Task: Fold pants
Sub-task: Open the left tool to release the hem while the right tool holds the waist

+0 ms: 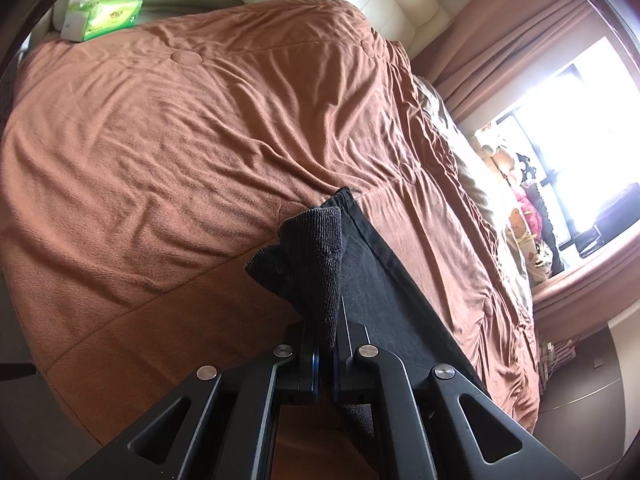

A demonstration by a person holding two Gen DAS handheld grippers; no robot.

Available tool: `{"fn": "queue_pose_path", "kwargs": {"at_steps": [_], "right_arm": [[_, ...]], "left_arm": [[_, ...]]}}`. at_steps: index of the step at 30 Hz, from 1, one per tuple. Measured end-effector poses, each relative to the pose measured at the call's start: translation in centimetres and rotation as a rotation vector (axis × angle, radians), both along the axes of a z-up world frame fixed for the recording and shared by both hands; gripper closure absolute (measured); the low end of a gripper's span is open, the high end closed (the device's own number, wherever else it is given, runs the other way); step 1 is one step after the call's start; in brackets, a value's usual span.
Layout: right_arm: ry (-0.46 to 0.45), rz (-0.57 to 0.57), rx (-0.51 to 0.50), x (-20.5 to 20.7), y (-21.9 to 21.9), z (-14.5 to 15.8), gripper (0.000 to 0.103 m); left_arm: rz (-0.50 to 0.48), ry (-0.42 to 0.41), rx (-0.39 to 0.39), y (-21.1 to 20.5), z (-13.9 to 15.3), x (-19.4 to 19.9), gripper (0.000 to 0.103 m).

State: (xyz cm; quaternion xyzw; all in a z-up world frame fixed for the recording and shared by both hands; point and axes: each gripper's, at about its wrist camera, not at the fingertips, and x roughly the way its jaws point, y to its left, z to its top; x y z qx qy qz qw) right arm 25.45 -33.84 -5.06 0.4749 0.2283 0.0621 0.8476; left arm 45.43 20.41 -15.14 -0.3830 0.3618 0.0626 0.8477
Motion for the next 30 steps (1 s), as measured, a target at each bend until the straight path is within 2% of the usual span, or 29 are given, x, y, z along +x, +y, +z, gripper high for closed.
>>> {"fn": "queue_pose_path", "kwargs": {"at_steps": [12,15,20,21,22,24,25,26,28,30], "right_arm": [[0.009,-0.004,0.009,-2.9,1.7,-1.4,0.090],[0.071,0.001,-0.010,-2.6,2.0,-2.2,0.089],[0.188,0.005,0.030,-2.0,1.5,-3.9,0.080],[0.193,0.012,0.044,-2.1,1.6,-4.0,0.069],[0.190,0.021,0.055,-2.4,1.6,-3.9,0.054],[0.186,0.031,0.038,-3.1,1.7,-3.2,0.038],[0.192,0.034,0.015,-3.3,1.6,-2.6,0.033],[0.197,0.037,-0.006,-3.6,1.6,-2.0,0.032],[0.188,0.042,-0.021,-4.3,1.3,-1.0,0.032],[0.170,0.036,-0.012,-5.1,0.8,-0.3,0.032]], "left_arm": [[0.047,0.023,-0.013,2.5,-1.2,-3.7,0.099],[0.048,0.046,-0.020,3.0,-2.4,-3.7,0.099],[0.063,0.085,-0.046,3.2,-4.7,-4.2,0.098],[0.065,0.091,-0.051,3.3,-5.0,-4.3,0.097],[0.064,0.096,-0.057,3.4,-5.3,-4.5,0.095],[0.065,0.109,-0.058,3.6,-5.6,-4.8,0.090],[0.066,0.114,-0.058,3.7,-5.7,-5.1,0.083],[0.068,0.116,-0.062,3.7,-5.9,-5.4,0.075],[0.067,0.110,-0.070,3.7,-6.1,-6.0,0.066],[0.061,0.105,-0.078,3.6,-6.3,-6.5,0.065]]}}
